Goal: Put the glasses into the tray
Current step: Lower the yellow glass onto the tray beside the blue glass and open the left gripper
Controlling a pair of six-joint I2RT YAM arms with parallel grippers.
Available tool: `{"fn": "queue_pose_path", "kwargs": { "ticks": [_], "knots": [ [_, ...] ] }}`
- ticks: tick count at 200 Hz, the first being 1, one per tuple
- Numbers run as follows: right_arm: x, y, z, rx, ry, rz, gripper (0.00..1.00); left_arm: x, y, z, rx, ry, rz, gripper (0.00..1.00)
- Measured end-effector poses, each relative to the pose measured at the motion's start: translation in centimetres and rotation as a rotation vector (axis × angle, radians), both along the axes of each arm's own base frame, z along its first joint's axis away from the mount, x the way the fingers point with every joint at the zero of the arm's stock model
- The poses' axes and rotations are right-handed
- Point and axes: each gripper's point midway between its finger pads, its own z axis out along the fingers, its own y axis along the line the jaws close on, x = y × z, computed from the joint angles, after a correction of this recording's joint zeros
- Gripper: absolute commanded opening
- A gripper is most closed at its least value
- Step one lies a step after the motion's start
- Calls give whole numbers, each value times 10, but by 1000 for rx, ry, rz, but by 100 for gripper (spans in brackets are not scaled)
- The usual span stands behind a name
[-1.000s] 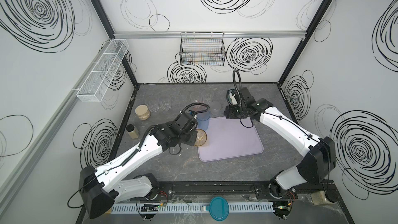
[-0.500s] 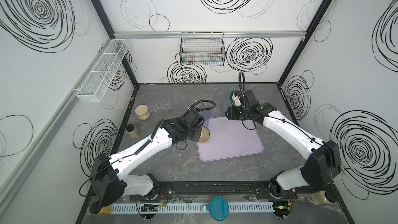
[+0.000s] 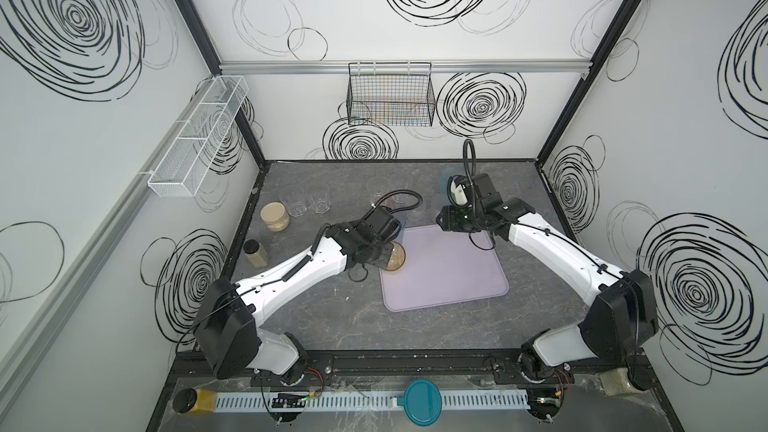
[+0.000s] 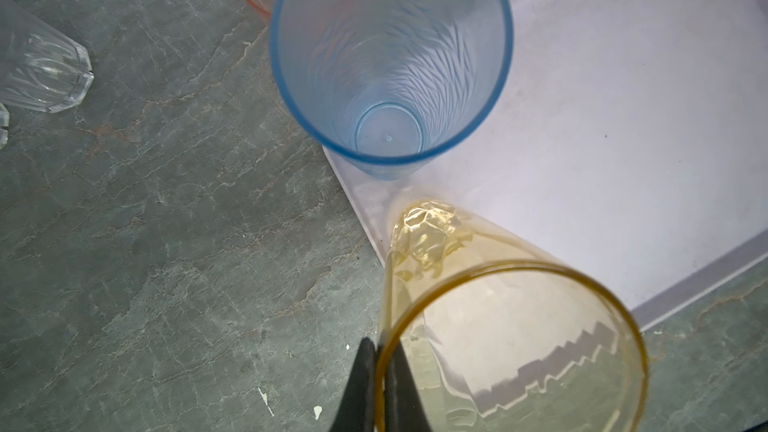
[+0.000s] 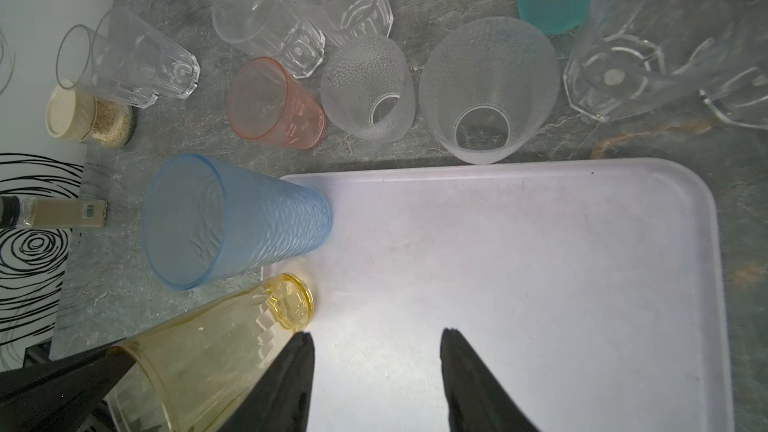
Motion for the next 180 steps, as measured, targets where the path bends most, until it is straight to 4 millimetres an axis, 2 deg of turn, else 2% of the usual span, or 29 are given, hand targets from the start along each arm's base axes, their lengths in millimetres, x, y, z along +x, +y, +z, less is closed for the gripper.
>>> {"fn": "queue_pose_path", "kwargs": {
  "ticks": [33, 39, 76, 100, 141, 180],
  "knots": [
    [0, 0, -2, 0, 5, 2, 54, 6, -3, -4, 9, 2, -10, 2],
    [0, 0, -2, 0, 5, 1, 54, 7, -3, -4, 8, 0, -13, 7],
    [1, -1, -2, 3, 6, -2, 54, 10, -4, -5, 7, -4, -17, 15],
    [1, -1, -2, 4, 7, -2, 54, 11, -4, -5, 9, -4, -19, 24],
    [1, 0, -5, 4, 14, 5, 54, 15, -7, 3, -1, -24, -18, 32],
    [1, 1, -8, 3, 24, 7, 54, 20, -9, 12, -14, -43, -14, 34]
  ]
}}
